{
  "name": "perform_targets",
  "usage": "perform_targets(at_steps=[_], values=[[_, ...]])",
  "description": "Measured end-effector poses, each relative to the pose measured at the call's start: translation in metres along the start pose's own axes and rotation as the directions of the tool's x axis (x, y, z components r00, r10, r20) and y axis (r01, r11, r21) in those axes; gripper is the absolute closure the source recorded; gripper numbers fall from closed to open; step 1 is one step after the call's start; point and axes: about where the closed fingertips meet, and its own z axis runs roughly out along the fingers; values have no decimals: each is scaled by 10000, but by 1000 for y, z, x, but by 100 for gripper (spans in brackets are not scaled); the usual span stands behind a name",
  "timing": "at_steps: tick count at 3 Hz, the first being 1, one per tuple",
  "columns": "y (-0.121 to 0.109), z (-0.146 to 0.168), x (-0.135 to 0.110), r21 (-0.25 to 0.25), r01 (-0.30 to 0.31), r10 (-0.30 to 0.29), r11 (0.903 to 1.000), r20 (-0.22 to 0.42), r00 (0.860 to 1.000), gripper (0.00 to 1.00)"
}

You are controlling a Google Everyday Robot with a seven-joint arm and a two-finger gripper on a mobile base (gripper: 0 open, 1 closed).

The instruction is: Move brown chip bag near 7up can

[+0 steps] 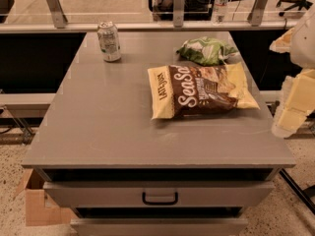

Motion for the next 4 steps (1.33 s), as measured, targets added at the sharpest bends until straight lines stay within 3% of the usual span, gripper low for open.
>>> perform_targets(at_steps=[1, 2, 3, 4], values=[[0, 0, 0, 2, 0, 0, 10000, 1, 10000, 0], [-16, 16, -7, 25, -333, 326, 9994, 1397, 9897, 0], [-38, 38, -15, -160, -709, 723, 9974, 3167, 9458, 0], [-48, 61, -24, -549, -507, 682, 9972, 3908, 9180, 0]])
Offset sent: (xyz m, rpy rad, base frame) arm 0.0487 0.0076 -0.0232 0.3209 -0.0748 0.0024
